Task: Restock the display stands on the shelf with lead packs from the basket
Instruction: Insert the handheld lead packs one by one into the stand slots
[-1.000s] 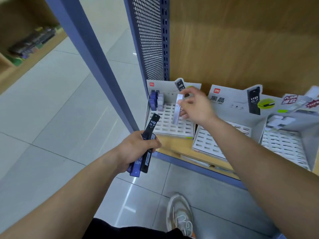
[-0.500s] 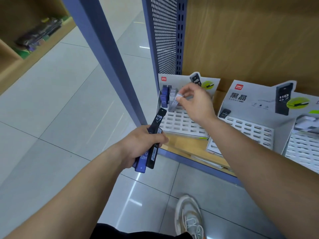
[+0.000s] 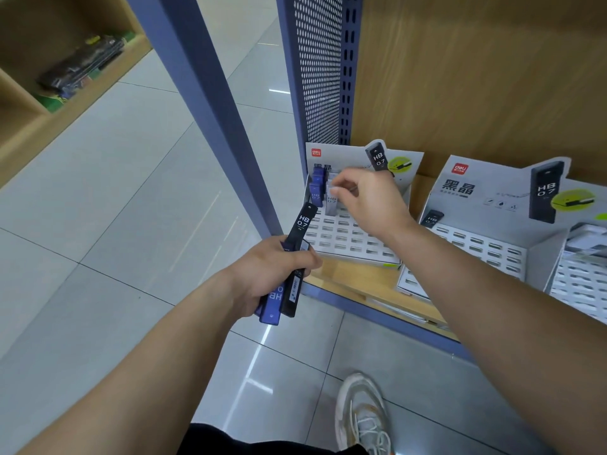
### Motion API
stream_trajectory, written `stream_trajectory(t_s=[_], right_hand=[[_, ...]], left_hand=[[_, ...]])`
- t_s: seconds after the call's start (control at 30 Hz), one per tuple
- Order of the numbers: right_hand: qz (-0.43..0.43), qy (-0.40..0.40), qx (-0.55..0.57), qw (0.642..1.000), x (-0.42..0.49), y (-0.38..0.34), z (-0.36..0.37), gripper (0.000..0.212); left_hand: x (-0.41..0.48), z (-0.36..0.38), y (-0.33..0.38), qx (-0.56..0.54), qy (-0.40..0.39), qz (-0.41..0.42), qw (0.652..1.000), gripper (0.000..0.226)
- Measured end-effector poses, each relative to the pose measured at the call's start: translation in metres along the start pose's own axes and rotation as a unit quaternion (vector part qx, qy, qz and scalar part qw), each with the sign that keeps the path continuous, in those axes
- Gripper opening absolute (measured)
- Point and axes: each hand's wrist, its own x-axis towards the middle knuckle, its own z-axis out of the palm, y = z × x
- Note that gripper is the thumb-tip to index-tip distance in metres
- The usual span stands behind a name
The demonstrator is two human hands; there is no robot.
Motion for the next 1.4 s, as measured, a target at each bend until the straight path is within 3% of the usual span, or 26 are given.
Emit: stream_trajectory(t_s=[0.23, 0.43, 0.53, 0.7, 0.77, 0.87, 1.0, 1.1, 1.4], right_hand=[[0.010, -0.027, -0.026, 0.999, -0.001, -0.001, 0.000, 0.014], [0.062, 0.026, 0.003, 0.998, -0.001, -0.008, -0.001, 0.009], [0.073, 0.052, 0.071, 0.993, -0.011, -0.022, -0.021, 0.015], [0.136, -0.146, 0.238, 0.951, -0.035, -0.045, -0.053, 0.018], [0.152, -0.165, 0.281, 0.933, -0.039, -0.046, -0.060, 0.027], [0.191, -0.113, 0.331, 0.917, -0.039, -0.046, -0.071, 0.031], [0.204, -0.074, 0.358, 0.908, -0.035, -0.045, -0.087, 0.008], [0.206, -0.037, 0.356, 0.911, -0.034, -0.042, -0.094, 0.003], [0.154, 0.059, 0.124, 0.978, -0.025, -0.008, -0.073, 0.011]], left_hand=[[-0.001, -0.002, 0.005, -0.021, -0.006, 0.011, 1.000, 0.009], [0.000, 0.002, 0.008, -0.006, -0.011, 0.020, 1.000, 0.016], [0.000, 0.003, 0.010, 0.002, -0.032, 0.040, 0.999, 0.018], [-0.003, 0.013, 0.019, 0.009, -0.081, 0.077, 0.994, 0.015], [-0.005, 0.019, 0.022, 0.014, -0.097, 0.083, 0.992, 0.012], [-0.007, 0.023, 0.026, 0.012, -0.112, 0.082, 0.990, 0.017], [-0.008, 0.025, 0.028, 0.007, -0.101, 0.057, 0.993, 0.013], [-0.006, 0.024, 0.025, 0.004, -0.080, 0.043, 0.996, 0.011], [0.005, 0.008, 0.011, -0.026, 0.008, 0.021, 0.999, 0.010]])
